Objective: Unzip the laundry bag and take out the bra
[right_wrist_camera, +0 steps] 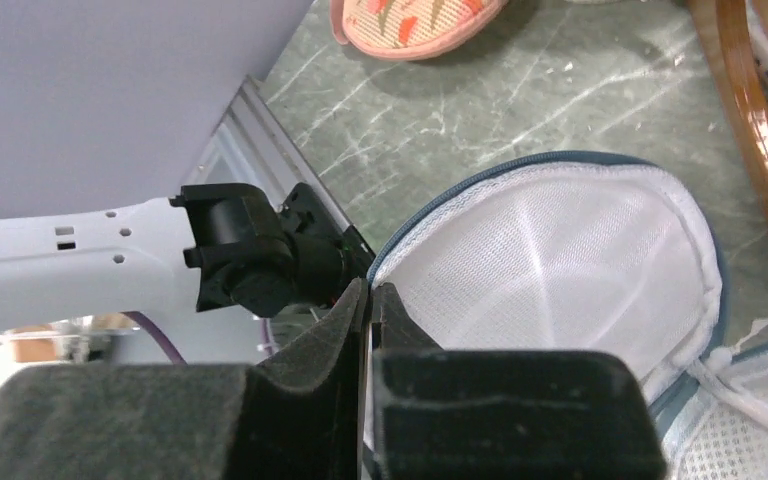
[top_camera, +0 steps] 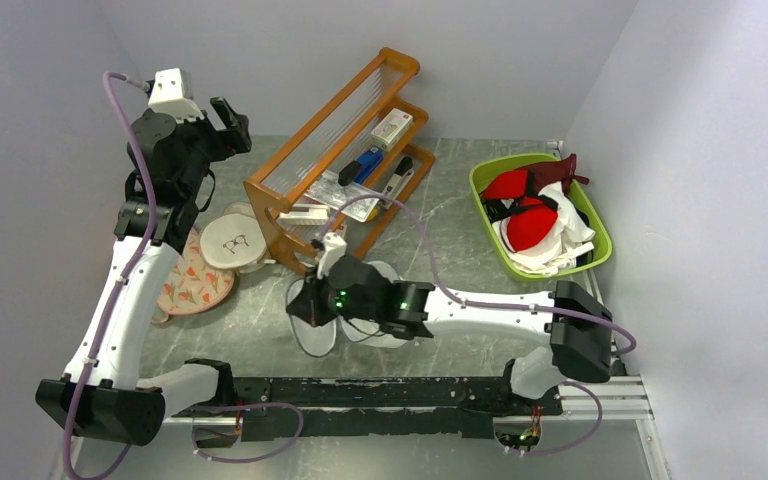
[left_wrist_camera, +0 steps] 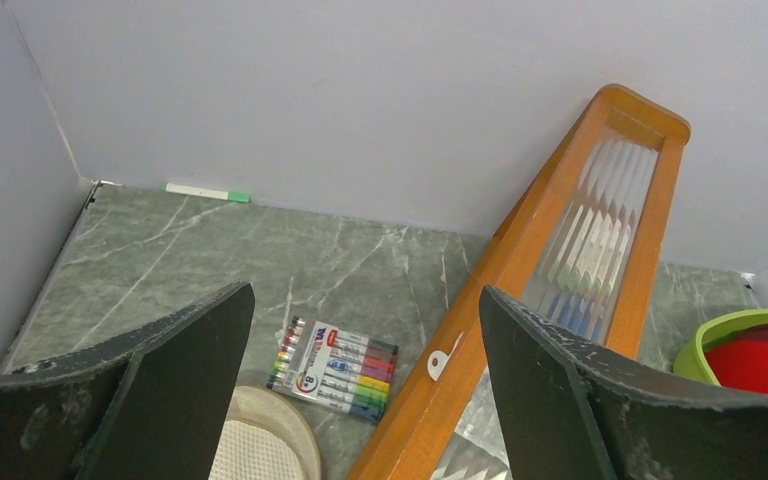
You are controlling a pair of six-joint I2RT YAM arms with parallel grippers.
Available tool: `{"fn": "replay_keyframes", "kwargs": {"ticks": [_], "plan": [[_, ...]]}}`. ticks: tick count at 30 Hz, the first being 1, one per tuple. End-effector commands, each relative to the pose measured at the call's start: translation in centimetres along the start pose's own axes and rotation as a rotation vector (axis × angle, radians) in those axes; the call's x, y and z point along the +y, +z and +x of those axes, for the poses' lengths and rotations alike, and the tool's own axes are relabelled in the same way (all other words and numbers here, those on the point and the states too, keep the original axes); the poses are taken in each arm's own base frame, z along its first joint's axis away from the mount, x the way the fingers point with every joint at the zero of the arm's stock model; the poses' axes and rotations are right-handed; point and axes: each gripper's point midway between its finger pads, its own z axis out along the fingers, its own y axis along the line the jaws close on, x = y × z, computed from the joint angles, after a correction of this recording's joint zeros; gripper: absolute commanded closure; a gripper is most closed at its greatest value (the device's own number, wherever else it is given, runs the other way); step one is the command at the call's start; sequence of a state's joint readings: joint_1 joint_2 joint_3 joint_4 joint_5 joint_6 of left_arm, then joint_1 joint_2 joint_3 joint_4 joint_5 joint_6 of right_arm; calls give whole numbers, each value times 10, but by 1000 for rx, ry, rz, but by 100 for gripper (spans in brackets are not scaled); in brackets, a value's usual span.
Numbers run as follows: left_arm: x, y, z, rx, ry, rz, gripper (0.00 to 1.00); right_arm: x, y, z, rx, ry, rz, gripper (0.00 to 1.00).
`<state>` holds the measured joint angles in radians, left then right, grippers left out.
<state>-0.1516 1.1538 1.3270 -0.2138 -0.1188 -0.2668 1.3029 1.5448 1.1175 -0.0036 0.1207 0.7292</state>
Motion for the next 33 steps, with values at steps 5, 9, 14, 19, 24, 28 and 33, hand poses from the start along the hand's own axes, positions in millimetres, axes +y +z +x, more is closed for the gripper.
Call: {"fn": "replay_keyframes", "kwargs": {"ticks": [5,9,14,19,24,28,33], "plan": [[-6,0,-12,-29,-13,38,6,-2,-32,-27,-109,244,-252,100],[-7,0,-12,-29,-17,49,6,-23,-57,-46,-185,323,-290,100],[-7,2,-9,-22,-16,45,6,-66,-76,-46,-193,419,-273,100],[-8,3,-8,-14,-20,53,7,-117,-92,-44,-213,453,-164,100],[-8,5,-5,-11,-20,55,6,-169,-110,-32,-228,490,-47,100],[-9,7,-3,-3,-21,59,7,-193,-122,-15,-210,507,12,100],[-10,6,-3,-2,-24,66,7,-214,-130,9,-183,512,83,100]]}}
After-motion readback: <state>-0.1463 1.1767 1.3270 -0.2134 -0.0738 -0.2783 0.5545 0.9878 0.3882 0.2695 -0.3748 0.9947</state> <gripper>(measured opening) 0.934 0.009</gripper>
